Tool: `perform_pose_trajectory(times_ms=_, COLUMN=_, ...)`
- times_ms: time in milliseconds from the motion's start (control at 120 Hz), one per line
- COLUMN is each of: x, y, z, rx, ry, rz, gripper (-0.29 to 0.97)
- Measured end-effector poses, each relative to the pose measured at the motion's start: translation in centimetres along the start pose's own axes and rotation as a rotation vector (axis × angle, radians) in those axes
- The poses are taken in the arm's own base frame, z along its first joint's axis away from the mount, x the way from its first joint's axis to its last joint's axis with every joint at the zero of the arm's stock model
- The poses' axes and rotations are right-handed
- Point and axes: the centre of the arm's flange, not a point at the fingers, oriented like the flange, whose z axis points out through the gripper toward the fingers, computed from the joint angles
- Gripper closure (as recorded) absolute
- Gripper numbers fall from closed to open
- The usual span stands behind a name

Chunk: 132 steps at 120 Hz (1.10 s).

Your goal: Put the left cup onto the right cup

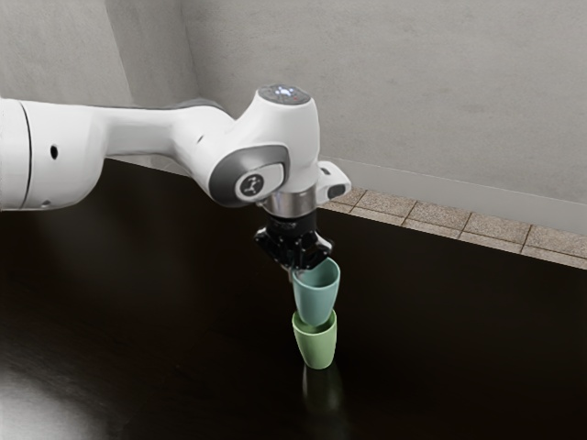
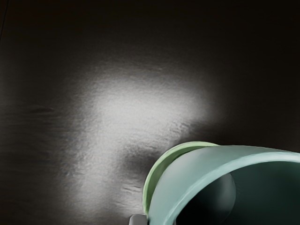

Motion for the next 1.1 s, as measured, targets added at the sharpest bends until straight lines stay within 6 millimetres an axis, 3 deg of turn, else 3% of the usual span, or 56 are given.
perform_pose_trajectory(times_ms=250, x=-0.4, y=0.2, z=2.2, rx=-0.005, ry=-0.014, rz=-0.019, gripper=0.78)
perform_pose_trajectory(times_ms=458, x=-0.8, y=0.3, z=2.8, rx=-0.010, ry=-0.017, rz=-0.031, gripper=0.34)
perform_pose_trajectory(times_ms=667, x=-0.7, y=0.4, z=2.4, rx=-0.019, ry=-0.006, rz=-0.040, gripper=0.13)
perform_pose_trajectory(times_ms=733, x=-0.3, y=0.2, z=0.7, rx=-0.026, ry=0.018, rz=-0.046, gripper=0.09)
perform_pose_trajectory(times_ms=900, x=2.9, y=-1.9, z=-8.2, rx=-0.042, ry=0.092, rz=-0.095, gripper=0.04)
perform_pose_trajectory(times_ms=1100, x=6.1, y=-9.5, z=-13.1, rx=-0.008, ry=0.069, rz=-0.161, gripper=0.02)
